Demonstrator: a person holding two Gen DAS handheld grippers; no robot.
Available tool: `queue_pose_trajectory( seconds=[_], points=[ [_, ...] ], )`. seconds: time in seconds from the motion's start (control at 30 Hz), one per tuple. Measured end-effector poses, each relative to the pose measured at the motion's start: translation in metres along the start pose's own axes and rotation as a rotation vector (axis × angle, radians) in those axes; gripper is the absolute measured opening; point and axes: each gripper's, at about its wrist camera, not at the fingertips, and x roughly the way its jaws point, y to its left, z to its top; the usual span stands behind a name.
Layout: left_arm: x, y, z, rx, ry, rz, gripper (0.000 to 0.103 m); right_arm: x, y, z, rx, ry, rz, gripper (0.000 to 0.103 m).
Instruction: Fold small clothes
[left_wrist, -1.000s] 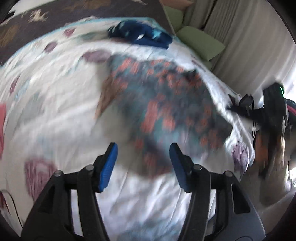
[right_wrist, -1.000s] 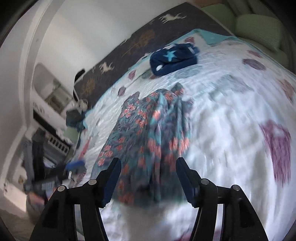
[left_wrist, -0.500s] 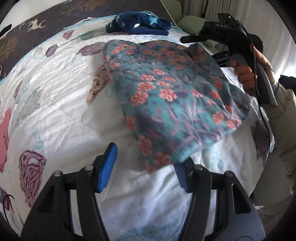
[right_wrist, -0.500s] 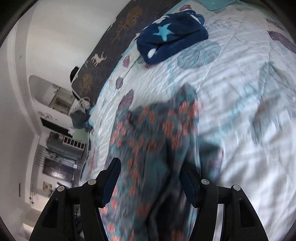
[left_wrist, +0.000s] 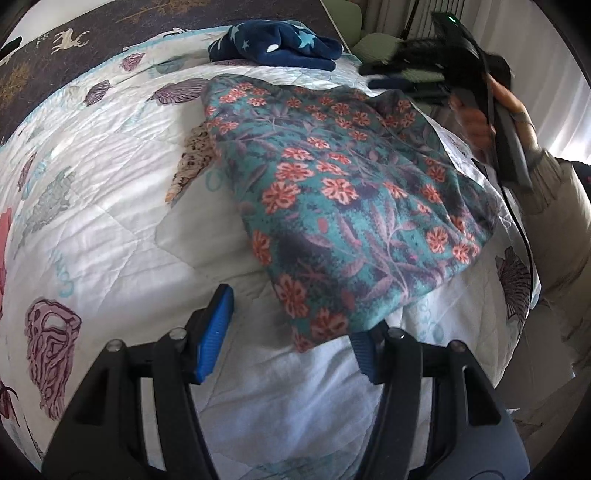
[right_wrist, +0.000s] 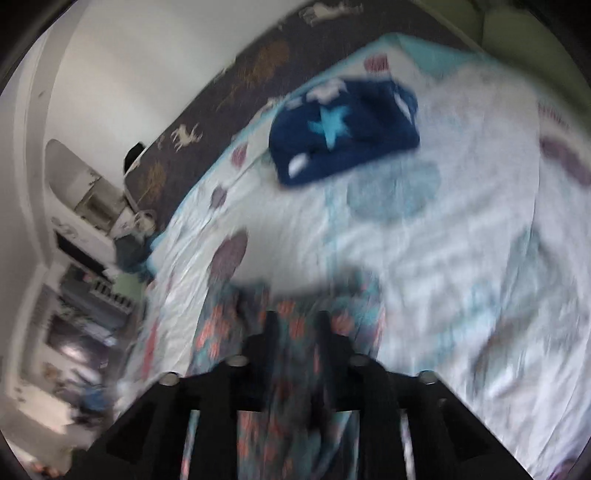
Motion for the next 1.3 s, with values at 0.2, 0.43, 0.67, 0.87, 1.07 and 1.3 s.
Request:
queue_pose_trajectory(
  seconds=[0.2, 0.43, 0.67, 0.87, 1.07, 1.3],
  points=[
    [-0.003, 0.005, -0.002, -0.013, -0.003, -0.009, 0.061, -0.037, -0.006, -0.045, -0.032, 0.047, 0.022, 0.033],
    [-0.008, 0.003, -0.003, -0.003, -0.014, -0.025, 0.061, -0.047, 0.002, -0.080, -0.035, 0.123, 0.076, 0.070],
    [-0.012, 0.001, -0.006, -0.004, -0.013, -0.021, 0.061, 0.010, -0.009, -0.042, 0.032, 0.128, 0.073, 0.070],
    [-0.015, -0.001, -0.004, 0.014, -0.017, 0.005, 0.061, 0.034, -0.006, -0.010, 0.046, 0.099, -0.005, 0.005],
    [-0.021, -0.005, 0.000, 0.043, -0.046, 0.016, 0.061, -0.004, 0.041, -0.011, -0.179, -0.026, -0.186, 0.015],
    [-0.020, -0.002, -0.001, 0.029, -0.042, 0.009, 0.061, -0.041, 0.012, -0.014, -0.051, -0.022, -0.147, 0.039]
  ],
)
